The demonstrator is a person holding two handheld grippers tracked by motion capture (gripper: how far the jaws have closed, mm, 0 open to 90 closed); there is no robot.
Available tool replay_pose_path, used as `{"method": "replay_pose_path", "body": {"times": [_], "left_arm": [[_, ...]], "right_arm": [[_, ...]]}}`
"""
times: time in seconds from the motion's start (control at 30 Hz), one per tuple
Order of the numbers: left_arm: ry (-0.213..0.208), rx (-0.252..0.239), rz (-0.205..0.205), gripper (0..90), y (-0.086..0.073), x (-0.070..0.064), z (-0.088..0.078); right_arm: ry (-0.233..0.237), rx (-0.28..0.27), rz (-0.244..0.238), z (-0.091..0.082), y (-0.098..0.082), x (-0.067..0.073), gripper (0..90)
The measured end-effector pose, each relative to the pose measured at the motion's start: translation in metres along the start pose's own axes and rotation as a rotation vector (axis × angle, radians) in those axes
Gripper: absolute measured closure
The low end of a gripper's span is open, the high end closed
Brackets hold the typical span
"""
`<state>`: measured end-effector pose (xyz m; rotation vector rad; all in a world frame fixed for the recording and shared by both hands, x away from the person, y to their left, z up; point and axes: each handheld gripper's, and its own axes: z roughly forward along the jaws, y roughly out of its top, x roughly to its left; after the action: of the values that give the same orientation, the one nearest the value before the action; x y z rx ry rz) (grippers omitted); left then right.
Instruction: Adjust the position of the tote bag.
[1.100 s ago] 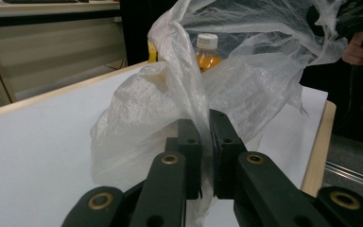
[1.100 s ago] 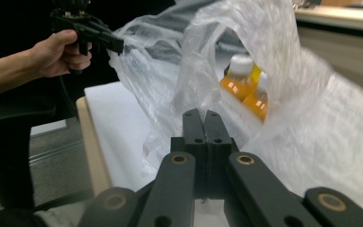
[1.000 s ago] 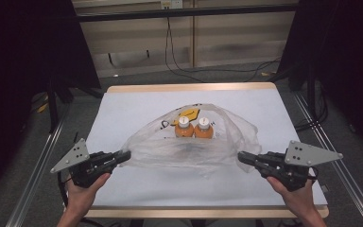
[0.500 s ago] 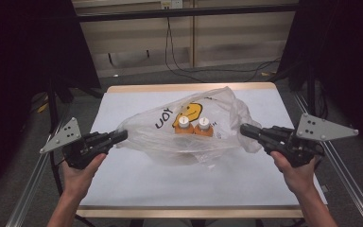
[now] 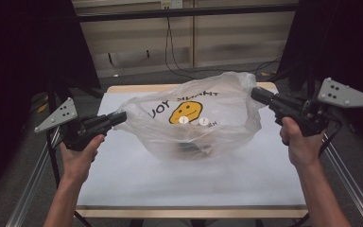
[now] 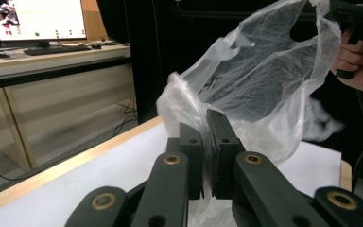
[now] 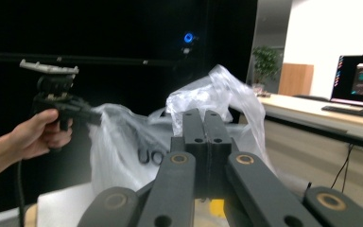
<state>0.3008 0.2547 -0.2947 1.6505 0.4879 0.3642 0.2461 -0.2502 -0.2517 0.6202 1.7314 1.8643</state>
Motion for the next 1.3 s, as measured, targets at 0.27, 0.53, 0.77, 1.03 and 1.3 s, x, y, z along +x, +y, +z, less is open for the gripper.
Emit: {"method": "replay_pose_path", "body": {"times": [0.27,0.53,0.77,1.03,1.3], "left_arm": [[0.006,-0.034,-0.030,86.9,0.006,0.011,0.008],[0.017,-0.009,-0.048,87.8,-0.002,0.021,0.020],[0.022,0.068,-0.075,88.1,-0.017,0.032,0.028],[0.014,0.152,-0.094,88.2,-0.034,0.041,0.037],[-0.003,0.201,-0.082,88.3,-0.044,0.040,0.046]], "right_arm": [[-0.027,-0.091,0.046,0.002,0.019,-0.015,90.0],[-0.078,0.018,0.050,0.009,-0.010,-0.023,90.0],[-0.124,0.078,0.110,0.009,-0.037,-0.040,90.0],[-0.168,0.148,0.128,0.002,-0.063,-0.045,90.0],[-0.158,0.192,0.136,0.000,-0.083,-0.046,90.0]]}}
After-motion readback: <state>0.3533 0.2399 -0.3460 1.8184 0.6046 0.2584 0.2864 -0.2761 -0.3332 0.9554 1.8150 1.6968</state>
